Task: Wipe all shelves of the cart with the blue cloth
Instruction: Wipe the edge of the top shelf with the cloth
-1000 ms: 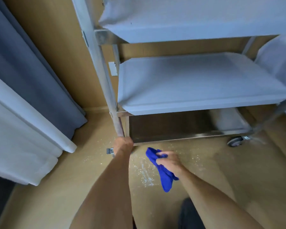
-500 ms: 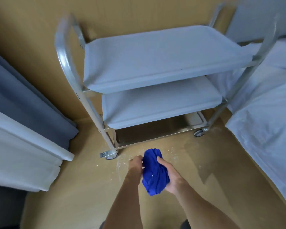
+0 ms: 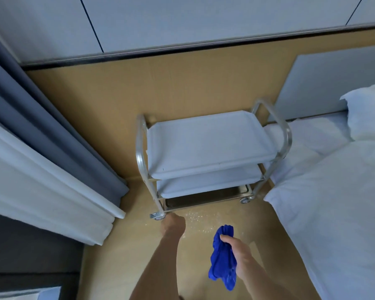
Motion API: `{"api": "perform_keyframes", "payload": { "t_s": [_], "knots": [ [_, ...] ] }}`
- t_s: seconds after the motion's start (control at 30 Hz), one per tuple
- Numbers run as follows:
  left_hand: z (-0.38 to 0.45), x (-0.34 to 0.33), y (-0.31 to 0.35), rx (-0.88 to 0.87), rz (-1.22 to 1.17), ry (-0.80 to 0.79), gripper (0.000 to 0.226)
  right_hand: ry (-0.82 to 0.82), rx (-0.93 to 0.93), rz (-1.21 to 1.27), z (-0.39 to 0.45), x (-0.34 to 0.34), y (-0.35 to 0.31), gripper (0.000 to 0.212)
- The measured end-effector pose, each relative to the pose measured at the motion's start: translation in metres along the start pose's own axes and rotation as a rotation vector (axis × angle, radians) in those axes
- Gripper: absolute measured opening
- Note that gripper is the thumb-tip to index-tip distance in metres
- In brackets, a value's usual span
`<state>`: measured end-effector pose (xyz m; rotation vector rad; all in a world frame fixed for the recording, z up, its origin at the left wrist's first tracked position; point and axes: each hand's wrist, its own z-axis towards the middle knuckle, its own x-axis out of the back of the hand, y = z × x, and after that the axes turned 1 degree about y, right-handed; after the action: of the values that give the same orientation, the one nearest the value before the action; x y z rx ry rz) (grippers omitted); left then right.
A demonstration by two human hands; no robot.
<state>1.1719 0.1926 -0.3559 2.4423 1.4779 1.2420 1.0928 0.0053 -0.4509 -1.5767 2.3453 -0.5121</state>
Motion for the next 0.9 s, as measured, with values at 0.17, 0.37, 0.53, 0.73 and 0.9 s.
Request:
{"api": "perform_keyframes", "payload": {
  "t_s": [0.17, 0.37, 0.53, 0.73, 0.9],
  "knots": [
    [-0.005, 0.05, 0.038, -0.105, 0.076, 0.139, 0.024, 0.066, 0.029, -0.004, -0.002, -0.007, -0.038, 0.074],
    [0.067, 0.098, 0.11, -0.161, 0.214, 0.231, 0.028, 0.191, 0.04, -0.042, 0.005, -0.066, -0.094, 0.047],
    [0.148, 0.14, 0.163, -0.325, 0.529, 0.262, 0.028, 0.236, 0.046, -0.03, 0.028, -0.133, -0.14, 0.037],
    [0.205, 0.171, 0.178, -0.372, 0.961, 0.191, 0.034, 0.301, 0.1, -0.133, 0.044, -0.186, -0.173, 0.034],
    [0.222, 0.175, 0.171, -0.315, 1.175, 0.155, 0.035, 0.384, 0.148, -0.172, 0.03, -0.221, -0.195, 0.027]
  ]
}}
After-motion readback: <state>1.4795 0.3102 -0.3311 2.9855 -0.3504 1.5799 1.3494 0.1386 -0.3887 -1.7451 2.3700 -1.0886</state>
